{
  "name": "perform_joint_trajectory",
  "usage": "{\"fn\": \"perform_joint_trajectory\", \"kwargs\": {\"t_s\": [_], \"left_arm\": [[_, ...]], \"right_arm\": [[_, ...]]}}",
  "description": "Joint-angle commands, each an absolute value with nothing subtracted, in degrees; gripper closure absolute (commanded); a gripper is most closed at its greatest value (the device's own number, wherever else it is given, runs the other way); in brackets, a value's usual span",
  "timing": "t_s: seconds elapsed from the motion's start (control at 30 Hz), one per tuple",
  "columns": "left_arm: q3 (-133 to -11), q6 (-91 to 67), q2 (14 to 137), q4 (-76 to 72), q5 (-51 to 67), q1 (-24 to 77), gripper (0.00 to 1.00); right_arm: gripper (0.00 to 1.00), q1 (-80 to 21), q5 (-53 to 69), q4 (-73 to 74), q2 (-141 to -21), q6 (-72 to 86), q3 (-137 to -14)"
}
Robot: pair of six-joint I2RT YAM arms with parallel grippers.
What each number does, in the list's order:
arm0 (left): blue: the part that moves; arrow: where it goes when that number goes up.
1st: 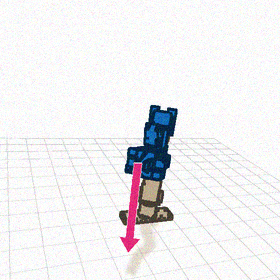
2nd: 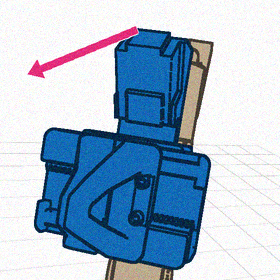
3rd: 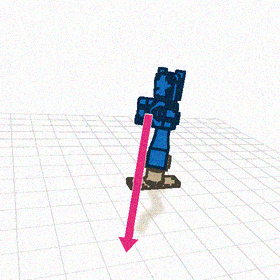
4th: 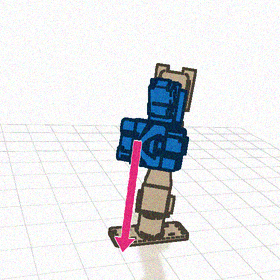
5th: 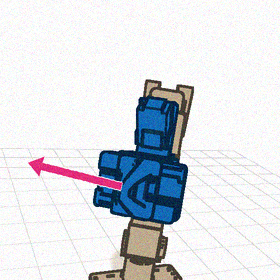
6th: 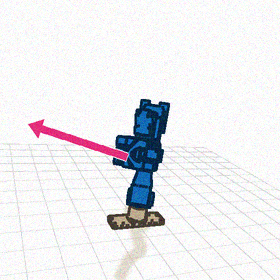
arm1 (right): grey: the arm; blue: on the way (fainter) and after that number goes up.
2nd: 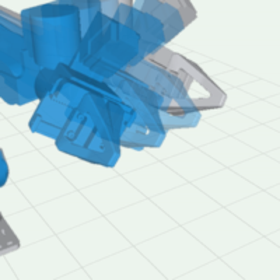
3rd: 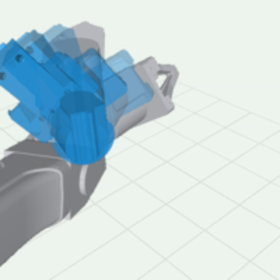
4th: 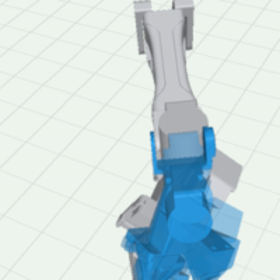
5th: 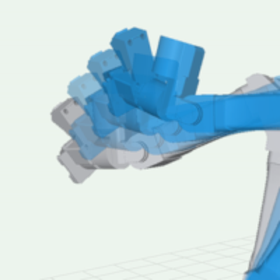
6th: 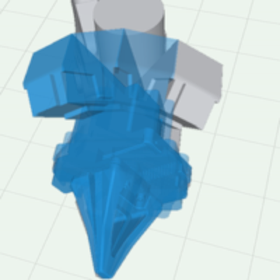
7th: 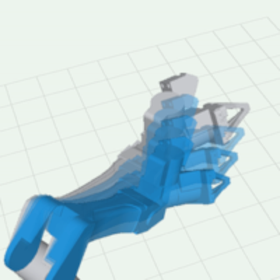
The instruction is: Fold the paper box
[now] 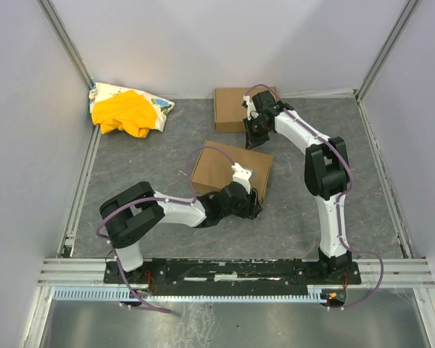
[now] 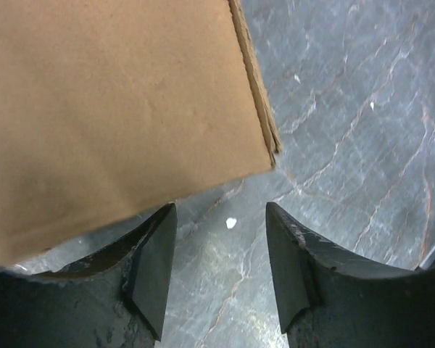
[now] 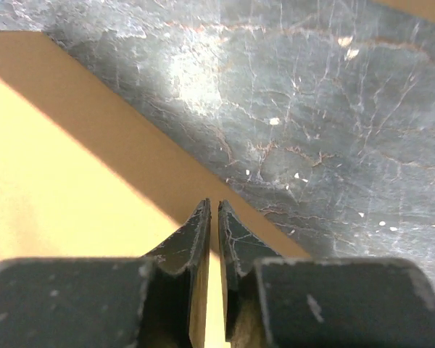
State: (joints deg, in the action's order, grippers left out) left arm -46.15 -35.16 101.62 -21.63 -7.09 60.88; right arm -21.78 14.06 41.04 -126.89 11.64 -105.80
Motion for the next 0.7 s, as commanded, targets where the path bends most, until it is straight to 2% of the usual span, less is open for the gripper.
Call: {"fn": "perform_joint_trajectory", "kwargs": {"t_s": [0.0,0.13,0.23,0.37,0.43,0.47,0.53,0.6,0.67], "left_arm": [[-48.6,-34.8,98.6,-22.7,-11.3,60.3,0.37],[-47.3,-33.9,91.8,-16.7,-10.8,60.6,0.33],[-45.4,-32.8,83.6,-12.3,-10.8,61.2,0.33],[-44.1,-29.6,67.8,-2.2,-13.2,61.6,0.32],[-45.0,-26.0,60.1,4.4,-16.2,61.7,0.29],[-45.6,-24.1,56.2,7.6,-18.1,61.6,0.25],[-46.5,-20.7,49.6,13.9,-24.3,61.6,0.02],[-46.5,-17.9,44.1,19.6,-31.6,61.5,0.01],[-45.6,-16.3,39.5,23.5,-38.2,61.5,0.01]], "right_arm": [[0.79,-22.8,9.7,47.6,-128.3,9.9,-112.6],[0.64,-21.6,1.5,46.3,-125.0,11.7,-113.6],[0.61,-21.1,-0.5,45.2,-120.3,12.6,-112.4],[0.60,-21.1,-1.2,36.7,-106.3,15.6,-99.1],[0.59,-21.1,3.5,31.3,-95.9,17.0,-88.3],[0.57,-21.1,8.4,28.5,-91.0,18.0,-83.1],[0.45,-21.4,17.1,25.2,-81.3,21.3,-73.4],[0.31,-21.9,20.0,25.3,-71.4,24.2,-64.8],[0.28,-22.5,17.2,29.0,-63.3,26.0,-59.6]]}}
